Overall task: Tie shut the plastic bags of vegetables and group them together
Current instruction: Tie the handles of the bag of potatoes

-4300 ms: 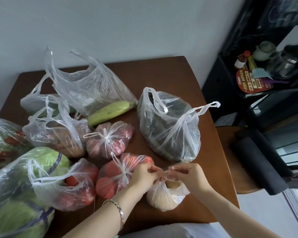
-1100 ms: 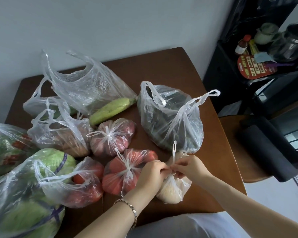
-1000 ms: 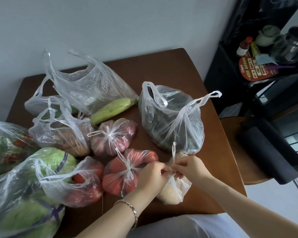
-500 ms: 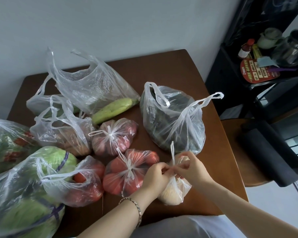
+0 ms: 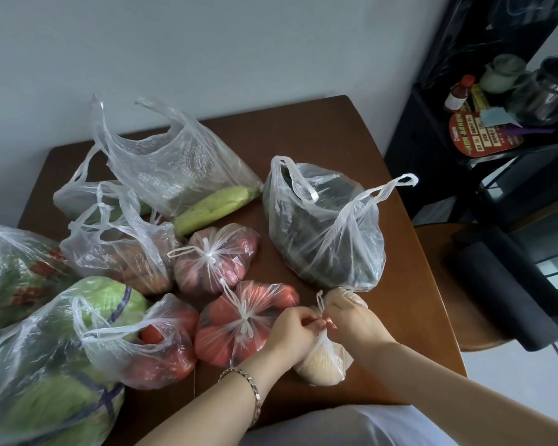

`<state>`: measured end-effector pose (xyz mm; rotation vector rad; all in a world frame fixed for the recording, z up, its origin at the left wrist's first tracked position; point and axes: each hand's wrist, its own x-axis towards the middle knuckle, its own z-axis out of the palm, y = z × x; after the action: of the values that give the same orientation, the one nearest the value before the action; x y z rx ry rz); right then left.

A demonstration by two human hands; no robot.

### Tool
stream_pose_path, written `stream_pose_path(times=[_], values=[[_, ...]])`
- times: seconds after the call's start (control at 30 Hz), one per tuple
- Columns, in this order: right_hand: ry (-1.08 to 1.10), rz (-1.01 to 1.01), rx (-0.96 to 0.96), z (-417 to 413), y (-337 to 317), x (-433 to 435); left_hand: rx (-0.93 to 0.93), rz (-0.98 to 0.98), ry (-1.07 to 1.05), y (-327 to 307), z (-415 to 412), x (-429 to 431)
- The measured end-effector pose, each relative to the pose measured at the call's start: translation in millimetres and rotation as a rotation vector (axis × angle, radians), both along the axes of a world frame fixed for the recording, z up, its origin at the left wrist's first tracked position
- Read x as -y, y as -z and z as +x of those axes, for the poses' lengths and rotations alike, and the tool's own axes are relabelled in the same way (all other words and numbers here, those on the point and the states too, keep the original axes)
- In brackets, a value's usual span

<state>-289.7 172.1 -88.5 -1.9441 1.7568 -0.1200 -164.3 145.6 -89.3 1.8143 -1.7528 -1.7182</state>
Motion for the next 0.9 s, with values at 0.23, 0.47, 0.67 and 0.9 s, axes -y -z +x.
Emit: stream_pose_path(times=[0.23, 0.47, 0.67, 0.9], values=[[0.196, -0.032, 0.356, -14.3, 0.5, -7.5, 0.072, -0.256, 0.088, -2.4, 3.2, -3.0], [0.227, 0.174, 0.476, -21.0, -8.5, 5.1, 0.079, -0.402, 0.113, 0.5, 2.2, -6.0], [0.287, 0.720, 0.667, -32.7, -11.4, 15.5, 0.034, -0.467, 0.246, 6.2, 2.0, -10.2], [0.346, 0.428, 0.844, -30.4, 3.4, -8.5, -0.051, -0.151, 0.036, 13.6, -1.2, -12.3]])
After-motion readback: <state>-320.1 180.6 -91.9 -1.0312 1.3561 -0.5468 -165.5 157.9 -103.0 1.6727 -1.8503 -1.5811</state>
